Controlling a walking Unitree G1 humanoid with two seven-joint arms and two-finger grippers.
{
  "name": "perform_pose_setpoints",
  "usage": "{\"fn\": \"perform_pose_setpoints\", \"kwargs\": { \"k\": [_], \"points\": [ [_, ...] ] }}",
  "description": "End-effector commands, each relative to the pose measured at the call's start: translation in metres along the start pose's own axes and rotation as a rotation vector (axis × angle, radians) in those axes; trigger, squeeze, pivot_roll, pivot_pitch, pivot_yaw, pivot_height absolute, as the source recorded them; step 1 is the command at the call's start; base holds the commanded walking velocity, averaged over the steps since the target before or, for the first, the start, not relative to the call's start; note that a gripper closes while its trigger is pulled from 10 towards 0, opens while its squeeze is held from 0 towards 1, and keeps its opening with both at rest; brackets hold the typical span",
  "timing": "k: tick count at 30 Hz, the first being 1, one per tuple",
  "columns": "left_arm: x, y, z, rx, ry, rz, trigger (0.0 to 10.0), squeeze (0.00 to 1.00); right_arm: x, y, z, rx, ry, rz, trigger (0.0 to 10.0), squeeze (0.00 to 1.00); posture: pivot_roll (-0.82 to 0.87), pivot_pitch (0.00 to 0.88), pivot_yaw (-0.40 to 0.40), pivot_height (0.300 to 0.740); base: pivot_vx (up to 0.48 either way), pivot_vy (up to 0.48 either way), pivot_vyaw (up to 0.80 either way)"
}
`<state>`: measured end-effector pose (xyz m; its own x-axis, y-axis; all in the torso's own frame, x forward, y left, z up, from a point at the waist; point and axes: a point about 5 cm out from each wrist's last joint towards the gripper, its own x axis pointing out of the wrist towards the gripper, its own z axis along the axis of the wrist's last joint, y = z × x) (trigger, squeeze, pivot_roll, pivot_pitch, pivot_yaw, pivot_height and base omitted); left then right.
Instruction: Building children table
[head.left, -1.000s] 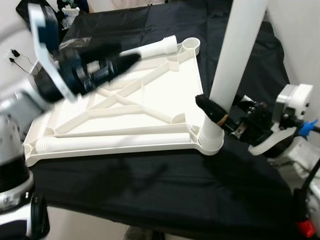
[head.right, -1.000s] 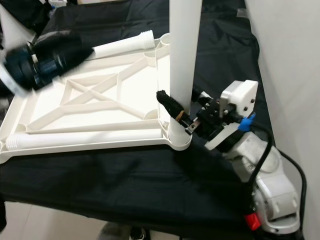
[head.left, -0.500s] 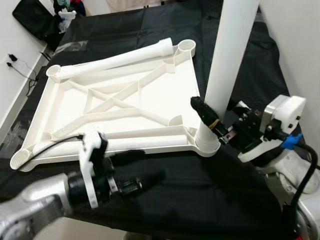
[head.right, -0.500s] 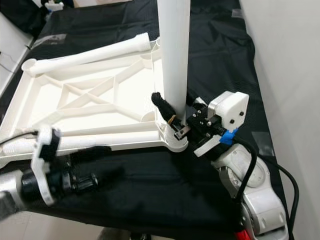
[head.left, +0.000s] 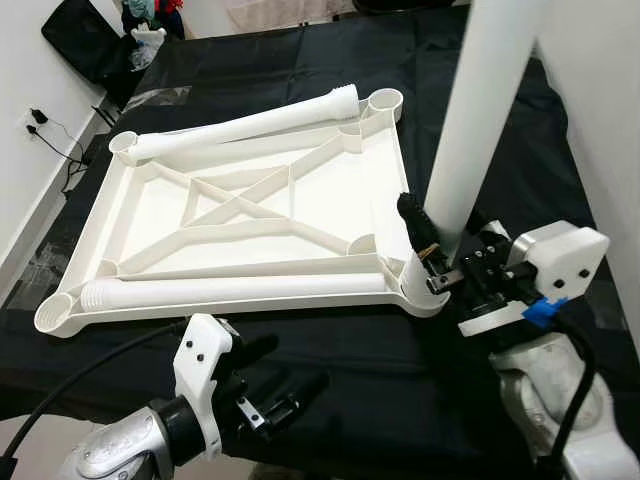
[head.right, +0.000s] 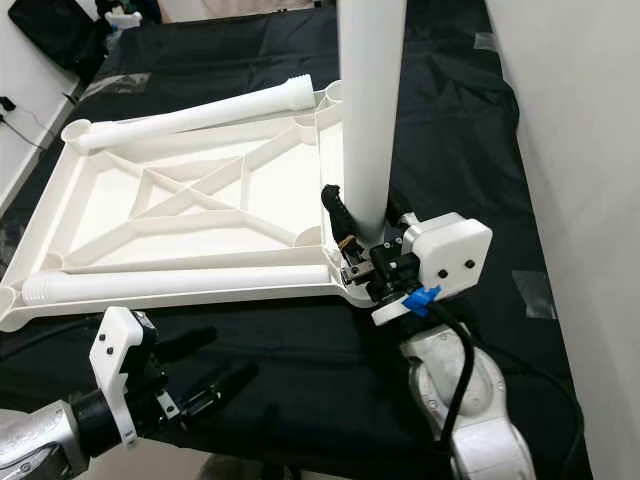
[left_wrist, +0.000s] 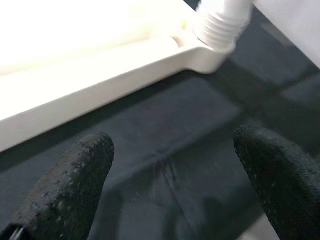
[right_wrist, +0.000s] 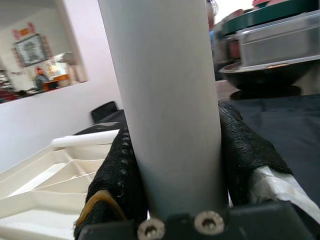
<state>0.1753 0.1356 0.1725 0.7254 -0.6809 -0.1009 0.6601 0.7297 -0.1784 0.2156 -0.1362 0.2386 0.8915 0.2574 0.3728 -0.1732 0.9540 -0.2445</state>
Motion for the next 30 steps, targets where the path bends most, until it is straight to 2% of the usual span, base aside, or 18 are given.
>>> {"fn": "perform_pose_setpoints", "kwargs": {
  "k": [1, 4, 6, 12, 18, 21, 24, 25, 26, 27, 29, 30],
  "points": [
    [-0.002, 0.006, -0.006, -0.02, 0.016, 0.048, 10.0, 0.0, -0.014, -0.01, -0.054, -0.059, 0.342, -0.123, 0.0, 0.0, -0.01, 0.264, 0.15, 0.74, 0.0, 0.0, 0.0],
    [-0.003, 0.009, -0.007, -0.032, -0.009, 0.085, 10.0, 0.0, -0.016, -0.01, -0.06, -0.068, 0.402, -0.225, 0.0, 0.0, 0.0, 0.268, 0.148, 0.74, 0.0, 0.0, 0.0],
    [-0.003, 0.009, -0.008, -0.03, -0.014, 0.089, 10.0, 0.0, -0.016, -0.008, -0.061, -0.065, 0.412, -0.244, 0.0, 0.0, 0.0, 0.271, 0.147, 0.74, 0.0, 0.0, 0.0],
    [-0.002, 0.01, -0.01, -0.031, -0.027, 0.098, 10.0, 0.0, -0.016, 0.001, -0.065, -0.063, 0.452, -0.266, 0.0, 0.0, 0.0, 0.274, 0.15, 0.74, 0.0, 0.0, 0.0],
    [-0.001, 0.012, -0.009, -0.026, -0.034, 0.104, 10.0, 0.0, -0.016, 0.001, -0.066, -0.06, 0.455, -0.278, 0.0, 0.0, 0.0, 0.27, 0.148, 0.74, 0.0, 0.0, 0.0],
    [0.005, 0.026, 0.014, 0.057, -0.113, 0.14, 10.0, 0.0, -0.014, 0.001, -0.067, -0.059, 0.457, -0.293, 0.0, 0.0, 0.0, 0.258, 0.142, 0.74, 0.0, 0.0, 0.0],
    [0.008, 0.03, 0.025, 0.077, -0.151, 0.142, 10.0, 0.0, -0.014, 0.001, -0.067, -0.06, 0.457, -0.296, 0.0, 0.0, 0.0, 0.255, 0.139, 0.74, 0.0, 0.0, 0.0],
    [0.011, 0.033, 0.039, 0.083, -0.202, 0.136, 10.0, 0.0, -0.014, 0.002, -0.067, -0.06, 0.457, -0.297, 0.0, 0.0, 0.0, 0.253, 0.138, 0.74, 0.0, 0.0, 0.0],
    [0.014, 0.034, 0.054, 0.096, -0.257, 0.118, 10.0, 0.0, -0.013, 0.002, -0.067, -0.059, 0.455, -0.297, 0.0, 0.0, 0.0, 0.25, 0.138, 0.74, 0.0, 0.0, 0.0],
    [0.014, 0.034, 0.054, 0.096, -0.257, 0.118, 10.0, 0.0, -0.013, 0.002, -0.067, -0.059, 0.455, -0.297, 0.0, 0.0, 0.0, 0.25, 0.138, 0.74, 0.0, 0.0, 0.0],
    [0.02, 0.032, 0.08, 0.104, -0.346, 0.071, 10.0, 0.0, -0.011, 0.002, -0.066, -0.048, 0.44, -0.298, 0.0, 0.0, 0.0, 0.245, 0.141, 0.74, 0.0, 0.0, 0.0],
    [0.021, 0.028, 0.086, 0.111, -0.36, 0.036, 10.0, 0.0, -0.008, -0.002, -0.063, -0.046, 0.418, -0.296, 0.0, 0.0, 0.0, 0.245, 0.141, 0.74, 0.0, 0.0, 0.0]
  ]
}}
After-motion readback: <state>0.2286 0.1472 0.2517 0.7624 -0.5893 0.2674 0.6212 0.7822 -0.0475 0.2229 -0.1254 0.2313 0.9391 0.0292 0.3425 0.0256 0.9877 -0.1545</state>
